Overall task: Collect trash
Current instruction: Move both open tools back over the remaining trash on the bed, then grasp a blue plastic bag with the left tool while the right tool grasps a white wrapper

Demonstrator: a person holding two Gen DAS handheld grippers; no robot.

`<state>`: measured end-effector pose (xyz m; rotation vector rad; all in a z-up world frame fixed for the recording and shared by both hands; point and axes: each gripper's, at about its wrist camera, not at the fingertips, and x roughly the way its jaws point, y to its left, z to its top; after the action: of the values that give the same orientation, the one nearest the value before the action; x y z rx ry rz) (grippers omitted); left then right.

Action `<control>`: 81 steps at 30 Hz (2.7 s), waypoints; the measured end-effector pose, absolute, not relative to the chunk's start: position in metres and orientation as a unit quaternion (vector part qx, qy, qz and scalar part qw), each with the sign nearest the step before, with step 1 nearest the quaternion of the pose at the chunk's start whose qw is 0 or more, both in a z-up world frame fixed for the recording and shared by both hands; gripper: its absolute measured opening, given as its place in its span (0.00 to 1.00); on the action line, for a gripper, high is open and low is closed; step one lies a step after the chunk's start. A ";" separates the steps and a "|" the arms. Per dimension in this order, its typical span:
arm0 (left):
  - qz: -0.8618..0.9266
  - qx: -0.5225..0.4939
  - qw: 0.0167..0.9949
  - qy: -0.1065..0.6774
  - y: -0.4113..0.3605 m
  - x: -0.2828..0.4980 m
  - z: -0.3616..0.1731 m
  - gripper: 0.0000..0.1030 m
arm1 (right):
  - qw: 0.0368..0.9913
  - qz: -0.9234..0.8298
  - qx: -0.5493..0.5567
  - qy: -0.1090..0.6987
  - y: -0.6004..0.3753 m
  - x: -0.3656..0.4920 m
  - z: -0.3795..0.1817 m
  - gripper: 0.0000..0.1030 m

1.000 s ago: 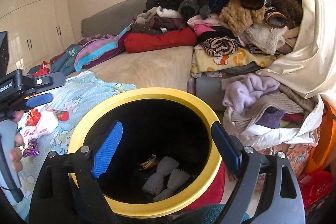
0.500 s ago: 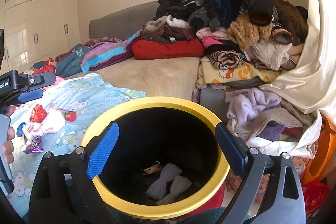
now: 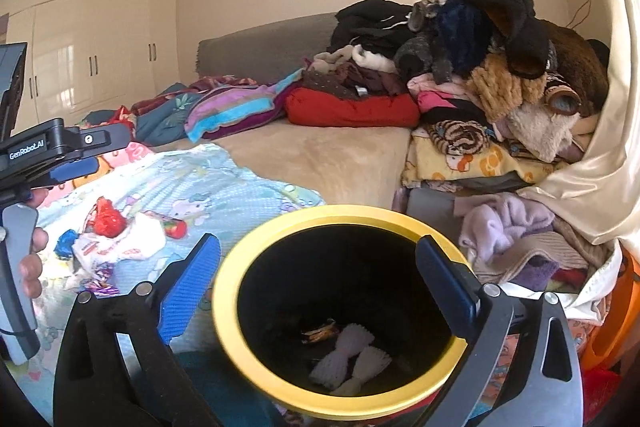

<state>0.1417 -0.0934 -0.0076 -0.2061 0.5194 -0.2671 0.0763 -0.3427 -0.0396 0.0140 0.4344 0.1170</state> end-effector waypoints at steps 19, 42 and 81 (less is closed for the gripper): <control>-0.100 -0.104 0.959 0.245 -0.055 0.131 0.003 0.89 | 0.969 0.092 0.039 0.226 -0.303 0.085 -0.022 0.93; -0.020 -0.131 0.962 0.238 0.031 0.126 0.006 0.89 | 0.959 0.149 0.035 0.240 -0.233 0.108 -0.008 0.94; 0.111 -0.213 0.918 0.316 0.179 0.121 -0.067 0.89 | 0.916 0.191 0.032 0.351 -0.131 0.173 -0.067 0.94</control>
<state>0.1208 0.1791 -0.0673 -0.4384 0.6501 0.2289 0.1733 -0.1306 -0.0675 0.0654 0.7221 0.3932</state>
